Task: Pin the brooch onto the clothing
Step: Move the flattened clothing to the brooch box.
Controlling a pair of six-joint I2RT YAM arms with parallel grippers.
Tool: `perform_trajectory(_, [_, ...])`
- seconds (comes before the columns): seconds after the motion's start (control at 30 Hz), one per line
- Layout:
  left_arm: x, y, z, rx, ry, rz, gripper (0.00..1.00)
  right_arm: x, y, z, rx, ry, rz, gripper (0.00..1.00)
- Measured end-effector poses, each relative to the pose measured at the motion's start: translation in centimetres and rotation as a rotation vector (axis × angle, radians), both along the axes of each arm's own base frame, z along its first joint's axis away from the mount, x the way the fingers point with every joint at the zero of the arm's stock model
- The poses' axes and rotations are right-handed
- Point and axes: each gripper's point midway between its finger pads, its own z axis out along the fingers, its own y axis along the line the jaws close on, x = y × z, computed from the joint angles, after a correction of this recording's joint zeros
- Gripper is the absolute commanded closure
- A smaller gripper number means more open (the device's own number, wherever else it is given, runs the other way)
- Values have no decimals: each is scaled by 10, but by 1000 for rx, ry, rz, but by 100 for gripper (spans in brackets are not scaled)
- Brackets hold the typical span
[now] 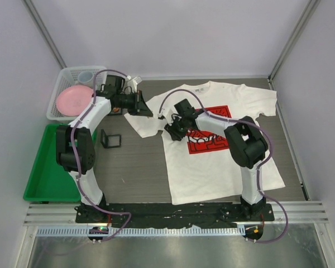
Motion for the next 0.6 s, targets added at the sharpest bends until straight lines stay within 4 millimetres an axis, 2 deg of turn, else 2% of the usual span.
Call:
perform_trajectory(0.23, [7,-4,-19,-17,56,13,100,-50,-14,-1,10,70,56,63])
perform_trajectory(0.4, [4,-10,-31,-19,93,2,100,-87,-11,7,39,151,89,56])
perform_trajectory(0.5, [1,-16,-35,-22,107,-15,100,-94,-8,25,78,154,115,50])
perform_trajectory(0.57, [-1,-21,-40,-21,122,-29,100,-84,-8,46,115,115,136,48])
perform_trajectory(0.6, [-2,-23,-44,-20,131,-34,100,-72,-10,58,131,72,146,48])
